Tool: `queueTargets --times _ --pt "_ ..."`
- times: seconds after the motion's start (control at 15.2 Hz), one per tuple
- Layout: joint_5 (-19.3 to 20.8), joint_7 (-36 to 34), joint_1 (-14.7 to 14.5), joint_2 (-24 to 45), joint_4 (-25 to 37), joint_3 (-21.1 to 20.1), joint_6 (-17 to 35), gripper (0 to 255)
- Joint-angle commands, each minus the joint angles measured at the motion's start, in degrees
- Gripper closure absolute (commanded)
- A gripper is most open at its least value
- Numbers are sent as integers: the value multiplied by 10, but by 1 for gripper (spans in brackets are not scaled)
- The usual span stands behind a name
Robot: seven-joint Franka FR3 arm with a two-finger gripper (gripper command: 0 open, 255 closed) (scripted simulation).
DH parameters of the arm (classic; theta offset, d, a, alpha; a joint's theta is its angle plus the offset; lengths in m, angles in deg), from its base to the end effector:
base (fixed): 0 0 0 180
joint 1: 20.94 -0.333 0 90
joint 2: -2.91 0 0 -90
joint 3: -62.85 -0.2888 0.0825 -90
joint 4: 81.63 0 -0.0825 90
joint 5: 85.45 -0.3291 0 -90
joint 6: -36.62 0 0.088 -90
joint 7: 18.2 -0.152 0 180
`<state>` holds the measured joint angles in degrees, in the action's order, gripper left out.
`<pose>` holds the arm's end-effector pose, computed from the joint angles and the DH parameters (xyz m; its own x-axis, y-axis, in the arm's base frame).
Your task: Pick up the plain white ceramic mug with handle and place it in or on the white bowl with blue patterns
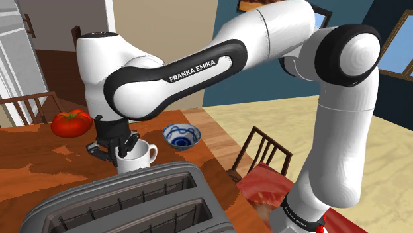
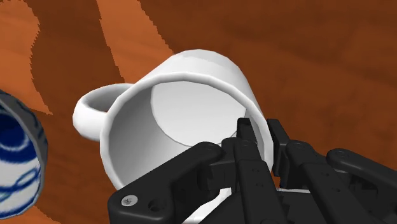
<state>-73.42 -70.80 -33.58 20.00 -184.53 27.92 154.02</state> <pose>0.4123 0.3960 0.3633 0.9996 -0.0138 0.0227 -0.0138 -0.9999 0.0006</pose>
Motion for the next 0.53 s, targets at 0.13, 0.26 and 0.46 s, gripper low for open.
queueTargets --times 0.13,0.26,0.46 --pt "-9 6 2 -12 18 -3 -28 255" --pt "-13 9 3 -16 29 -5 -41 255" --pt "-17 12 3 -22 45 -6 -62 255"
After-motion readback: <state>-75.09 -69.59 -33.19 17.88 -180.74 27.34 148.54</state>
